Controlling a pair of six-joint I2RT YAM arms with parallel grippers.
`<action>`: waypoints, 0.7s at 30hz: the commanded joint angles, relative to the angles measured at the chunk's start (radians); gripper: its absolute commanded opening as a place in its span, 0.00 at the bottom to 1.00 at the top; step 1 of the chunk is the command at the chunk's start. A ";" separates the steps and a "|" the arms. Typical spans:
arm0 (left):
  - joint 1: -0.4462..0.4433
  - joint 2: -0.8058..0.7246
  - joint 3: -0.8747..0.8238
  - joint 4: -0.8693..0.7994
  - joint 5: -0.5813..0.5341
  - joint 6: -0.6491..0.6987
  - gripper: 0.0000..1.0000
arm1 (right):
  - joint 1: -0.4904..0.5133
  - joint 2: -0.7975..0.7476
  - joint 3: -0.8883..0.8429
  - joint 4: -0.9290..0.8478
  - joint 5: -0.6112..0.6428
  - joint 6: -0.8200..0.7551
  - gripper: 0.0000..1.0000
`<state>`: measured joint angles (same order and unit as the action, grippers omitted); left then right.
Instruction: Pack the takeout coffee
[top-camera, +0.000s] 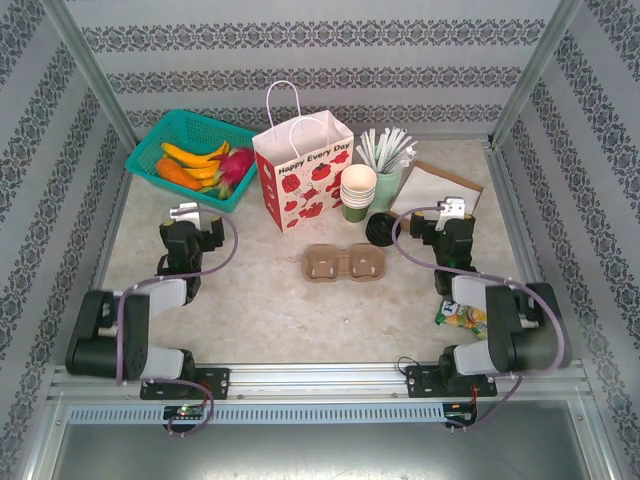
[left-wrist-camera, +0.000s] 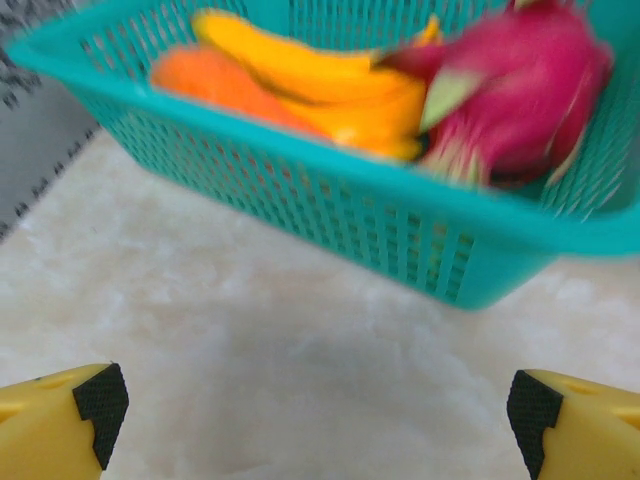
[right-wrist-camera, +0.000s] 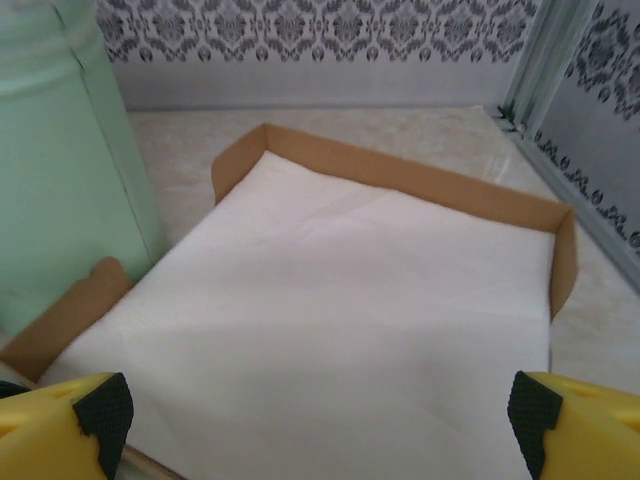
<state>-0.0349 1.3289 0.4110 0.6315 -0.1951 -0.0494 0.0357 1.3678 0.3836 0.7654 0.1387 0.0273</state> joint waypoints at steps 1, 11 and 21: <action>-0.014 -0.190 0.068 -0.264 -0.086 -0.123 1.00 | 0.028 -0.158 0.048 -0.190 0.028 0.045 0.98; -0.076 -0.382 0.238 -0.861 -0.103 -0.659 1.00 | 0.098 -0.301 0.446 -0.995 -0.180 0.434 0.98; -0.147 -0.153 0.501 -1.227 0.055 -0.852 1.00 | 0.262 -0.061 0.803 -1.271 -0.109 0.601 0.92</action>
<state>-0.1474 1.1255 0.8394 -0.4358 -0.1795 -0.8257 0.2584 1.2667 1.1023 -0.3710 -0.0299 0.5568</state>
